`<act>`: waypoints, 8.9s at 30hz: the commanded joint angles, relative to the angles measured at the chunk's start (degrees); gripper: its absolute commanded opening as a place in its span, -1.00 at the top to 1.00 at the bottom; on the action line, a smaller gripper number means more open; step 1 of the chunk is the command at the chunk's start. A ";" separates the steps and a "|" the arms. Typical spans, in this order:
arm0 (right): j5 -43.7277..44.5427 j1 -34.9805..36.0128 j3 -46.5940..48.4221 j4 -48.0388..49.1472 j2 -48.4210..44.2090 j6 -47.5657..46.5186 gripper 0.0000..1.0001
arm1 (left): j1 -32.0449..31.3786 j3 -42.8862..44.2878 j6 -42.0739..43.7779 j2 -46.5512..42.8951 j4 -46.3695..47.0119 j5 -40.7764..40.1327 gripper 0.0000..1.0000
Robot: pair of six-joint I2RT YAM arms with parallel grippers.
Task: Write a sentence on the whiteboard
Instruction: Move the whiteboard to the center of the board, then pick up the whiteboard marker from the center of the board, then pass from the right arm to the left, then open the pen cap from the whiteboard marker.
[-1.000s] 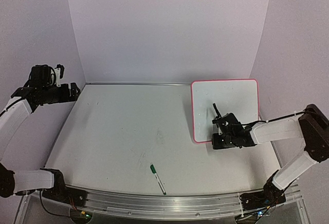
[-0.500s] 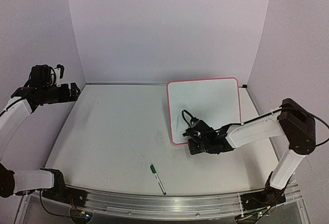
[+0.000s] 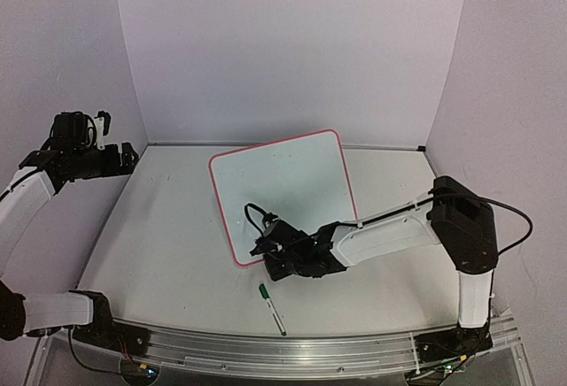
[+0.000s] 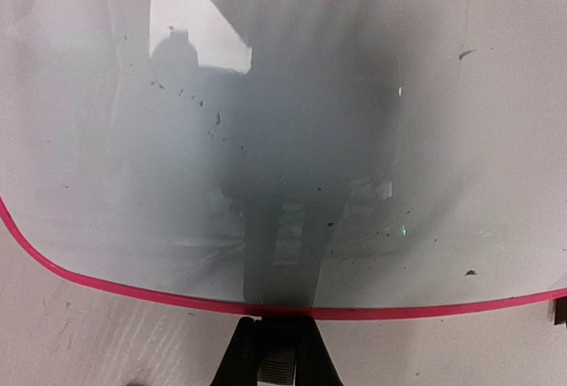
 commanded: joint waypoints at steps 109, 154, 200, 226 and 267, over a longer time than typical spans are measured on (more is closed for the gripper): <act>5.34 8.93 -10.54 0.79 -35.41 -8.69 -0.77 | -53.18 -11.79 -46.04 5.24 41.60 6.88 1.00; -30.94 -1.95 -24.64 61.63 -32.99 14.52 -0.47 | -47.66 -20.20 -56.20 1.68 68.39 16.29 1.00; -30.44 -1.96 -23.24 61.62 -31.77 13.62 0.72 | -47.64 -17.09 -54.03 5.11 61.88 18.22 1.00; -29.08 -1.95 -24.99 62.95 -33.05 13.46 0.34 | -46.60 -19.18 -55.85 2.61 62.39 17.44 1.00; -25.76 -1.91 -28.34 64.35 -33.96 14.78 1.00 | -43.18 -20.60 -57.86 0.04 65.74 17.29 1.00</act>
